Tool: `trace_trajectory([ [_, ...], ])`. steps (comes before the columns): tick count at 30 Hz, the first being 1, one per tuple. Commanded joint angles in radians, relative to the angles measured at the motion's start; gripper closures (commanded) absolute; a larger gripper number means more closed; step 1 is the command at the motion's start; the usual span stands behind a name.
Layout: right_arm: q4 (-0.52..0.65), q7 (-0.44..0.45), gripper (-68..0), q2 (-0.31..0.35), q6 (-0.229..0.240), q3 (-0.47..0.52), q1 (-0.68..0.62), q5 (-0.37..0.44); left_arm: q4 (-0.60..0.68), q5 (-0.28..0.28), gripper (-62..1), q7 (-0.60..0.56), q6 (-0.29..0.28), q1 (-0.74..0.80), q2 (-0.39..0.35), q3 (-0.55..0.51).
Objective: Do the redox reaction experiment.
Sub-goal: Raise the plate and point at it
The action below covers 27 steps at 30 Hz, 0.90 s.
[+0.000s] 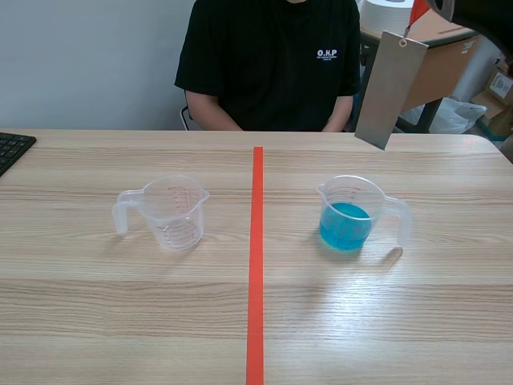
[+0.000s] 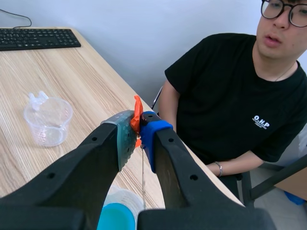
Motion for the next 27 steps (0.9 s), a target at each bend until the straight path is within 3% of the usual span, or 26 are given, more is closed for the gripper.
trace_trajectory([
  [1, 0.020, -0.005, -1.7, 0.018, 0.006, 0.021, 0.017, 0.034, 0.006, -0.003, -4.7, -0.014, -0.002, 0.010, -0.003, 0.000],
  [10, 0.037, -0.100, -1.7, 0.018, 0.006, 0.050, 0.017, 0.132, 0.006, -0.003, -4.7, -0.014, -0.002, 0.010, -0.004, 0.000],
  [19, 0.037, -0.109, -1.7, 0.018, 0.006, 0.051, 0.017, 0.137, 0.007, -0.003, -4.7, -0.032, -0.016, 0.010, -0.045, 0.002],
  [27, 0.037, -0.109, -1.7, 0.018, 0.006, 0.051, 0.017, 0.137, 0.010, -0.004, -4.7, -0.132, -0.201, 0.007, -0.240, 0.002],
])
